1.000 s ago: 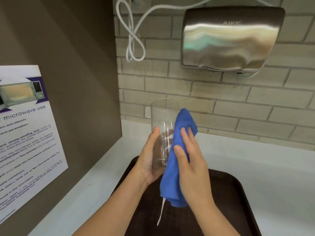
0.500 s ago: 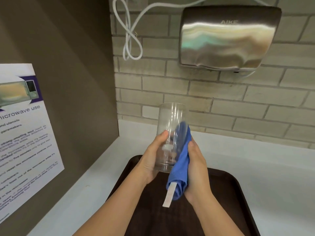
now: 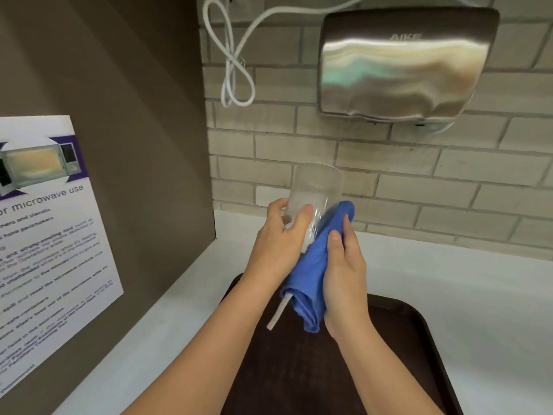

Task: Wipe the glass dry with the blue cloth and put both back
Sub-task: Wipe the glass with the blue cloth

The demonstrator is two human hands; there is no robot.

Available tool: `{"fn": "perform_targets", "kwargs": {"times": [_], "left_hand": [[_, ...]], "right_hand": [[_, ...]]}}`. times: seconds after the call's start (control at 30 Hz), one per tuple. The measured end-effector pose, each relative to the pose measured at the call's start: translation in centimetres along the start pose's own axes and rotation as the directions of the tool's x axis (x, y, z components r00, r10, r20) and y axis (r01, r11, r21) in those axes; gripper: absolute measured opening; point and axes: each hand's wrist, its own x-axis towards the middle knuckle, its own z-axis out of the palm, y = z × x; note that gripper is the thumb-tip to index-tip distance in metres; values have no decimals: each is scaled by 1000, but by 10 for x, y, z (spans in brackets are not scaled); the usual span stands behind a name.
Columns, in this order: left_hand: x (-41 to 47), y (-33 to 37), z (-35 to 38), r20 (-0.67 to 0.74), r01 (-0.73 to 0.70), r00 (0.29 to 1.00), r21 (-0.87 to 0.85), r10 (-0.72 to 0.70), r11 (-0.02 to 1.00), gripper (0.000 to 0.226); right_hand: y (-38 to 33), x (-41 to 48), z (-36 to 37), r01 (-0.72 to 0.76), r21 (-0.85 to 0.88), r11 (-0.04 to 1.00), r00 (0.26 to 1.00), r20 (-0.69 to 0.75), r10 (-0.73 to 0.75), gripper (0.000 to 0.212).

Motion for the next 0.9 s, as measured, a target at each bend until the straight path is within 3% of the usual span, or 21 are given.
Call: {"fn": "perform_targets", "kwargs": {"times": [0.1,0.17,0.23,0.37,0.47,0.57,0.67,0.8,0.9], "left_hand": [[-1,8,-2,31,57,998,-42,-56,997,55],[-4,8,-4,88,128,990,-188,-113,974,73],[-7,2,-3,224,242,961,-387,-164,890,81],[-16,-12,-1,454,410,884,-638,-111,652,53],[-18,-17,4,542,484,838,-690,-59,539,59],[-20,-17,10,521,471,852,-714,-55,519,69],[-20,-23,10,471,428,880,-731,-62,532,55],[-20,-32,2,512,488,852,-700,-110,522,51],[-20,-31,1,538,483,841,-701,-55,525,51]], "right_hand": [[-3,-9,4,100,-107,989,994,59,-94,44],[-8,-15,5,211,-185,960,974,121,-191,45],[-14,-18,6,329,-278,902,939,195,-283,43],[-38,-2,4,494,-460,738,867,323,-379,41],[-59,22,1,430,-451,782,897,306,-317,41],[-58,24,-6,245,-285,927,958,215,-188,41],[-34,-1,-13,171,-264,949,972,201,-120,42],[-17,-30,-13,305,-347,887,937,275,-214,46],[-24,-24,-6,481,-451,752,869,357,-342,46]]}}
